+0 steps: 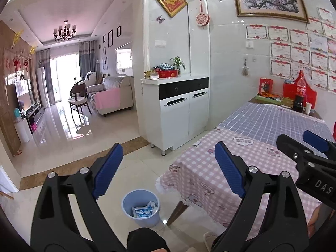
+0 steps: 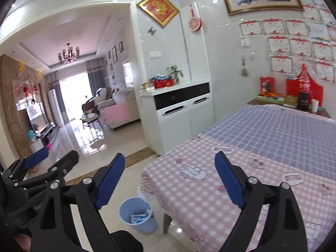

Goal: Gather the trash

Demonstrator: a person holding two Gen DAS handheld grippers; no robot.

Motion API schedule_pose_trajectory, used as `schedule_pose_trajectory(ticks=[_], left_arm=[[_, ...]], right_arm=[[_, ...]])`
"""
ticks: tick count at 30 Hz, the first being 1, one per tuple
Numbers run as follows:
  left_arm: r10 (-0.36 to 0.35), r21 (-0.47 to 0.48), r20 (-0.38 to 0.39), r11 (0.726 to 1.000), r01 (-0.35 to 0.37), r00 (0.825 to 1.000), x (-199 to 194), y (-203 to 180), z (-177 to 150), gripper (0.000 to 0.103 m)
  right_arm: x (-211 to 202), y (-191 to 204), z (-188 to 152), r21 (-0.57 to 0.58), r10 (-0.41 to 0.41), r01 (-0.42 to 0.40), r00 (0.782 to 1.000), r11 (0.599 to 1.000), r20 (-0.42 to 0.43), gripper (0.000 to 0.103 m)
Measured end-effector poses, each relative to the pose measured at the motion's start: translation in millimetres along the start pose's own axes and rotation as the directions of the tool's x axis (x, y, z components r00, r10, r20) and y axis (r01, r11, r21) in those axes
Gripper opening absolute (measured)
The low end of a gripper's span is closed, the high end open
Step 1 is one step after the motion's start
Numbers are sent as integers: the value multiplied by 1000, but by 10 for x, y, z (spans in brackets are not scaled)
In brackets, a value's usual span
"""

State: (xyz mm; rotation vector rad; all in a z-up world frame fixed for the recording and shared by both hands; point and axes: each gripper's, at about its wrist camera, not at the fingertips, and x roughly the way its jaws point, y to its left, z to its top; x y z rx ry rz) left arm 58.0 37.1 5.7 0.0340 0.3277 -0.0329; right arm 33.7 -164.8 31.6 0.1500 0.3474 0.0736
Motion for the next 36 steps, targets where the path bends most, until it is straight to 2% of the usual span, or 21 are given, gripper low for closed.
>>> schedule_pose_trajectory(ticks=[8, 13, 36], left_arm=[[-35, -37, 30, 999, 36, 999, -274, -26, -21, 88], [-51, -10, 42, 999, 52, 998, -360, -119, -22, 88], [-71, 17, 48, 997, 70, 996, -465, -265, -42, 88]], right_arm=[[-374, -131, -44, -16, -55, 56, 997, 998, 50, 87], [-524, -92, -85, -35, -74, 76, 995, 996, 67, 88], [-632, -142, -128, -30, -70, 72, 995, 997, 72, 89]])
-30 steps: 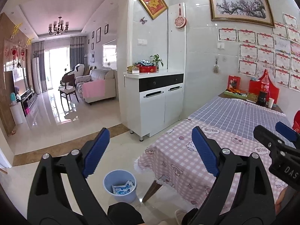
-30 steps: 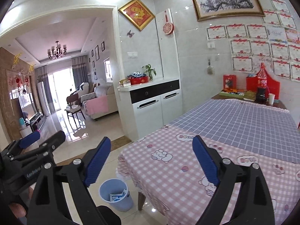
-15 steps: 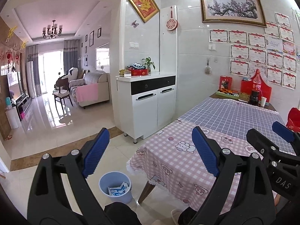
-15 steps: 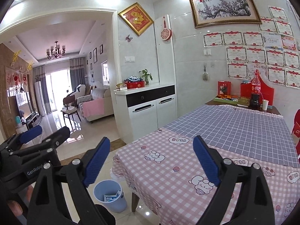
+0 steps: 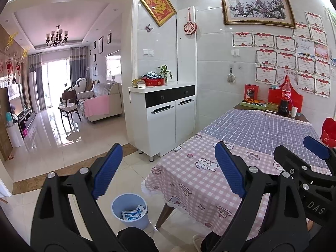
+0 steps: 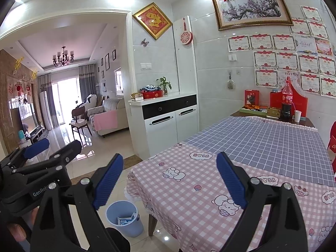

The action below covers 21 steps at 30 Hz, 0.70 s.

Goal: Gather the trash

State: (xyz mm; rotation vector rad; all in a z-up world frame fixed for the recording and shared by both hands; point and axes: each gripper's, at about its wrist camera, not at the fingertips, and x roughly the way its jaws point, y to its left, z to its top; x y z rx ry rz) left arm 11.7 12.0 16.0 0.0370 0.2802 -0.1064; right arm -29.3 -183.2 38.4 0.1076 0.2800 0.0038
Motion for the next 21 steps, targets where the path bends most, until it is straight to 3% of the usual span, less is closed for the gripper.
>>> schedule_pose_trajectory(ticks=[21], left_arm=[[-10, 7, -11, 1000, 10, 1000, 24, -33, -10, 88]], right_arm=[[-25, 8, 10, -1, 0, 0, 1000, 1000, 0, 89]])
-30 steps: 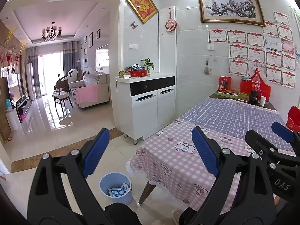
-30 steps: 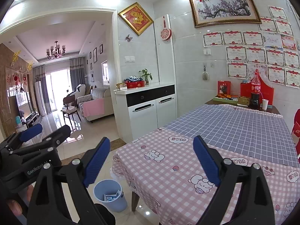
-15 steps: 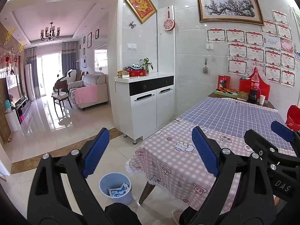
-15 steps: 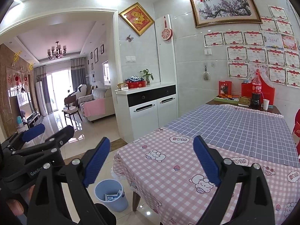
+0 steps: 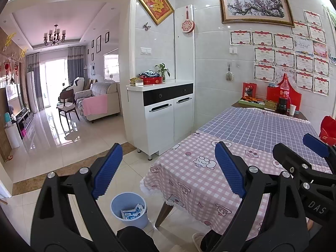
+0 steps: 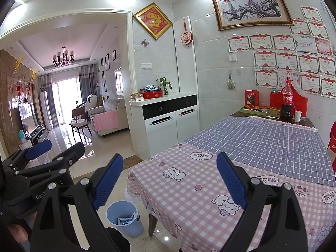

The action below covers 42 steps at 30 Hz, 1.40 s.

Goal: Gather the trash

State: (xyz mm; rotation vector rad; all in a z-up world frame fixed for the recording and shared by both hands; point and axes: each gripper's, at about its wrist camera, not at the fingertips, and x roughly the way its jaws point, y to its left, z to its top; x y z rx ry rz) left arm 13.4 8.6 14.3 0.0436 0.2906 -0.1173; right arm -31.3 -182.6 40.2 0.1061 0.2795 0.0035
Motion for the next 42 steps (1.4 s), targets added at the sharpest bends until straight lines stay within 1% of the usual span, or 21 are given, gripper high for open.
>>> schedule_pose_trajectory(ticks=[42], left_arm=[[-13, 1, -8, 1000, 13, 1000, -4, -9, -56, 89]], right_arm=[[-20, 37, -46, 5, 1, -1, 1000, 1000, -6, 90]])
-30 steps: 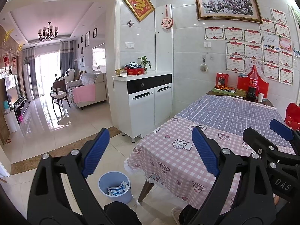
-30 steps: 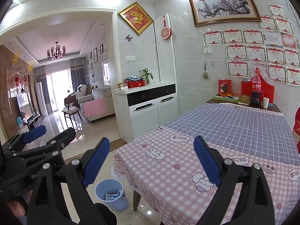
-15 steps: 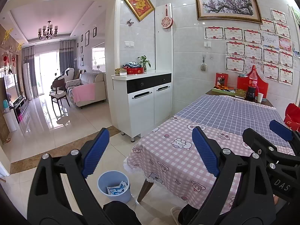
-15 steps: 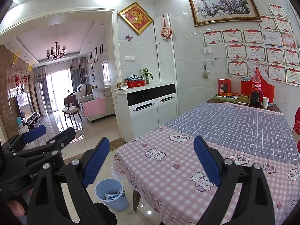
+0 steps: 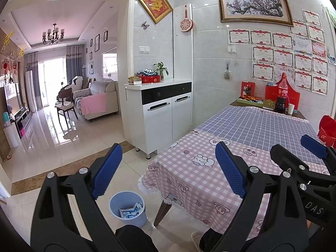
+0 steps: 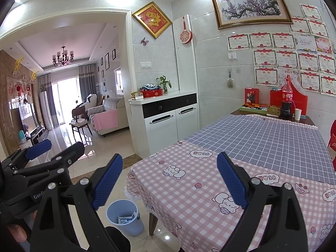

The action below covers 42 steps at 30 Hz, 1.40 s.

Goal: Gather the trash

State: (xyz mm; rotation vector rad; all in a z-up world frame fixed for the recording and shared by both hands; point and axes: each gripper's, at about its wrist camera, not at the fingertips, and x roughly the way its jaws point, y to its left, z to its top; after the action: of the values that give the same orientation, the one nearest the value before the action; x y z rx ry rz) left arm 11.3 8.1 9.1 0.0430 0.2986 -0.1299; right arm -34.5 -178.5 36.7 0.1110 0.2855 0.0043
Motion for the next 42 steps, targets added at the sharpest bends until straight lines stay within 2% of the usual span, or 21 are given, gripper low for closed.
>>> schedule_pose_trajectory(ticks=[42], left_arm=[[3, 1, -5, 1000, -3, 1000, 14, 19, -7, 89]], right_arm=[[92, -11, -22, -12, 7, -7, 1000, 1000, -14, 90]])
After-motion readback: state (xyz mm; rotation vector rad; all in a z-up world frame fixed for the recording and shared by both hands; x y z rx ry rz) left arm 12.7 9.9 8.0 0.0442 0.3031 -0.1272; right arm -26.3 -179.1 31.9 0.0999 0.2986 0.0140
